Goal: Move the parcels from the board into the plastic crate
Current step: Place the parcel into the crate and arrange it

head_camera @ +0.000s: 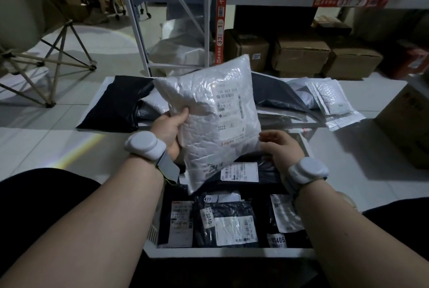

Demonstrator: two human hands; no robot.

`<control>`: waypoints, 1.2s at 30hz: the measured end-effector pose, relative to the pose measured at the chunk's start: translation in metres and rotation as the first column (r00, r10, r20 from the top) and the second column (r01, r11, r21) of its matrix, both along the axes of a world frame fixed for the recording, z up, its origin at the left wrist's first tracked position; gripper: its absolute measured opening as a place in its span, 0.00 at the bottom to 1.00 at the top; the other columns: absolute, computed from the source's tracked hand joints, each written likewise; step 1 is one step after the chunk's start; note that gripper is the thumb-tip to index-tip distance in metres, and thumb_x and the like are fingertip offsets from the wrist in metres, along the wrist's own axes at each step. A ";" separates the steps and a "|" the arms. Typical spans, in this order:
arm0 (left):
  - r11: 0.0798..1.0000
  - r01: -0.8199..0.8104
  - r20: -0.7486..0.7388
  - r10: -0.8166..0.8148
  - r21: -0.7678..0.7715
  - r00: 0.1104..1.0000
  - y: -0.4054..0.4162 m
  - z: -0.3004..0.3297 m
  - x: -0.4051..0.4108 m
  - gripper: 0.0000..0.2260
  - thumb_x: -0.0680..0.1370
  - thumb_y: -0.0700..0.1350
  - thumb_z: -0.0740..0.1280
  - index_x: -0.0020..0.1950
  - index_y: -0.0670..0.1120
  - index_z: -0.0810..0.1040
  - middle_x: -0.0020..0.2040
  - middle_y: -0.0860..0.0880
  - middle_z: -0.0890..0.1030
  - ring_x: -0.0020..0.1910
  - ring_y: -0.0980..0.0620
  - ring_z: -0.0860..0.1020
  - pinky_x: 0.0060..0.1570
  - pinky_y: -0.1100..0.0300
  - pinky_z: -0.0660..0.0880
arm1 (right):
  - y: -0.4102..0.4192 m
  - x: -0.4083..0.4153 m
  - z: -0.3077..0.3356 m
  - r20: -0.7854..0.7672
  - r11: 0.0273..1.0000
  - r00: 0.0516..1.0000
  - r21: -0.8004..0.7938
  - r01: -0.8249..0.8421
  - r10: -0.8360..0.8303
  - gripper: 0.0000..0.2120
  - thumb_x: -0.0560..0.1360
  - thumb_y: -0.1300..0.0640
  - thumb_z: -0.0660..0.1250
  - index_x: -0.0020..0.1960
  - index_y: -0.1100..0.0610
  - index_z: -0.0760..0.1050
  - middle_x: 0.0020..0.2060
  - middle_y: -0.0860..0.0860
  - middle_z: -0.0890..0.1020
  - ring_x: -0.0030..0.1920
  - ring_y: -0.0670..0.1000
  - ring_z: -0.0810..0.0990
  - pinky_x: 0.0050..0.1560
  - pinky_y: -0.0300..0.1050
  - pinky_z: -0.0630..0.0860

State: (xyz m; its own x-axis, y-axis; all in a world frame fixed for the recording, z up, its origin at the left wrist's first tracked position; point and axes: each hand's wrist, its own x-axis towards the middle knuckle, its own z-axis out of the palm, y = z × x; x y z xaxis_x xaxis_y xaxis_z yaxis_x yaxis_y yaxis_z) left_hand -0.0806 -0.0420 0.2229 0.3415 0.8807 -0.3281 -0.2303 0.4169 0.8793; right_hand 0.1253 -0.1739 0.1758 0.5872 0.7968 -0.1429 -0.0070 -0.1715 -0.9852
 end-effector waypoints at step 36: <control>0.883 0.469 -0.551 -0.390 0.003 0.738 -0.027 -0.040 0.005 0.35 0.62 0.57 0.79 0.62 0.43 0.73 0.57 0.45 0.81 0.54 0.46 0.81 0.58 0.51 0.77 | -0.004 0.005 -0.010 0.013 0.996 0.997 -0.043 0.083 -0.082 0.04 0.74 0.62 0.70 0.46 0.55 0.78 0.36 0.49 0.81 0.36 0.47 0.79 0.32 0.33 0.77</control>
State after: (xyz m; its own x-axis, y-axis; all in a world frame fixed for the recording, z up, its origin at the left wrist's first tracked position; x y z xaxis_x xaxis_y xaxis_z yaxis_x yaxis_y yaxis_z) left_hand -0.0761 -0.0694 0.1833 0.5054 0.7305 -0.4592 0.4526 0.2287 0.8619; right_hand 0.1302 -0.1780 0.1660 0.6525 0.7385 -0.1698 -0.0122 -0.2138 -0.9768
